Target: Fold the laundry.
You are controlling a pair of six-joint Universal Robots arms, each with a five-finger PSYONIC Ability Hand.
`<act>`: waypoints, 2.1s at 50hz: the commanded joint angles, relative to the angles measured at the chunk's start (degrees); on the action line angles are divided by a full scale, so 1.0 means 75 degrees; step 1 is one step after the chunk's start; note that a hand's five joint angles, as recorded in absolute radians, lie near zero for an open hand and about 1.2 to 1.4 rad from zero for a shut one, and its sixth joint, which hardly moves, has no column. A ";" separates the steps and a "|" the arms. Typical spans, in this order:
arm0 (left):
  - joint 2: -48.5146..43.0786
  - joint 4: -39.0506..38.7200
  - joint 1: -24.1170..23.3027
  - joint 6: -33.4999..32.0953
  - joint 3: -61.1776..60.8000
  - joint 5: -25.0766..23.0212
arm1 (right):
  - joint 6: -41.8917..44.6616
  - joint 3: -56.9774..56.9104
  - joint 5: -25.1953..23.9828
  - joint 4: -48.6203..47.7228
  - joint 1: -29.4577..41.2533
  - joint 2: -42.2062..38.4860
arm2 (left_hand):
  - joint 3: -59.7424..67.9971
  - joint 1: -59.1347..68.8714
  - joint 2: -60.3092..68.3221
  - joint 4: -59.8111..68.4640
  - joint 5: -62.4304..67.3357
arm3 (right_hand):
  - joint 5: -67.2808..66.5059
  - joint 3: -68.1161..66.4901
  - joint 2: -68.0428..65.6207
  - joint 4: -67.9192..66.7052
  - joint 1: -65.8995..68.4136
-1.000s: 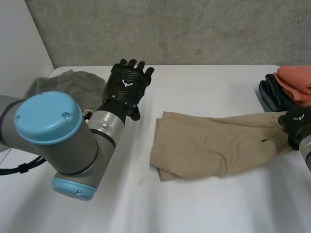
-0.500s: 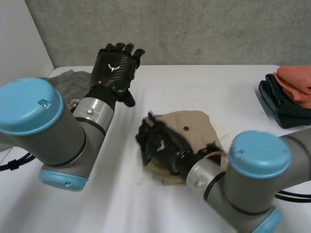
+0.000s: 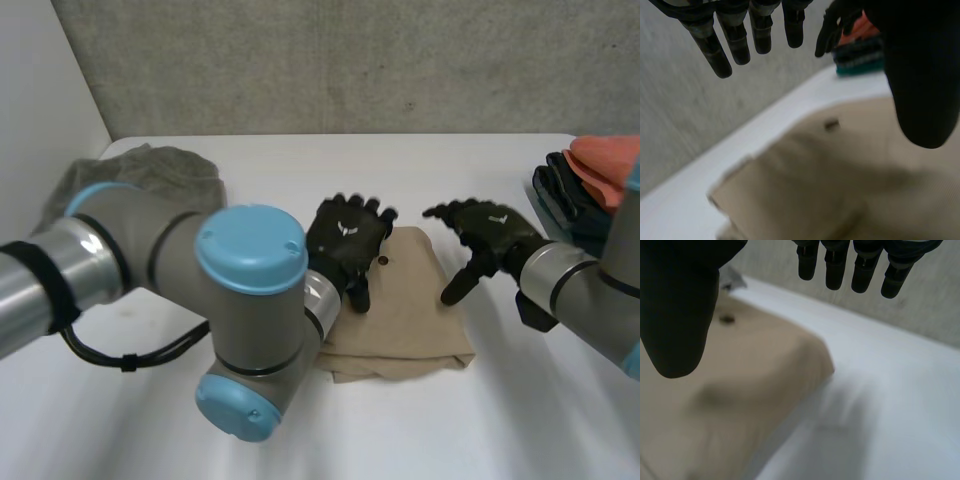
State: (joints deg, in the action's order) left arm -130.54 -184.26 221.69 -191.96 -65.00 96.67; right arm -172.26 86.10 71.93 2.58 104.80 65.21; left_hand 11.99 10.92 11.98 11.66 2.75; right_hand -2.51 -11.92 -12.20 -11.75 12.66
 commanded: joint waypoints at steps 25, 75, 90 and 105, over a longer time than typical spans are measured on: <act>0.0659 0.1155 0.0359 -0.0304 0.0533 -0.0244 | 0.1920 0.0529 0.1003 -0.0729 0.0815 0.0855 | -0.0192 -0.0049 -0.0190 -0.0147 -0.0293 | 0.0334 0.0255 0.0293 0.0233 -0.0355; 0.1480 0.1494 0.0558 0.0247 0.1178 -0.4347 | 0.2940 0.2665 0.1718 -0.6508 0.2327 -0.0831 | -0.0035 0.0108 -0.0033 0.0010 -0.0136 | -0.8999 -0.9078 -0.9040 -0.9100 0.8978; 0.2077 0.1131 0.0910 0.0562 0.1436 -0.4323 | 0.2039 0.0533 0.1613 -0.6039 0.0711 -0.0116 | -0.0012 0.0130 -0.0011 0.0032 -0.0114 | -0.8999 -0.9078 -0.9041 -0.9100 0.8978; 0.2523 0.0697 0.1121 0.1184 0.1377 -0.4007 | -0.0363 -0.2304 0.1134 -0.6519 -0.2417 -0.0385 | -0.0012 0.0130 -0.0011 0.0032 -0.0114 | -0.8999 -0.9078 -0.9041 -0.9100 0.8978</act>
State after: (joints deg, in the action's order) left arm -111.49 -179.06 230.37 -183.19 -53.82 66.58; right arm -169.59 73.33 83.06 -44.93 94.28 64.37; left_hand 11.22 10.31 11.97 11.66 2.74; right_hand -54.26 -66.83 -66.47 -68.81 61.05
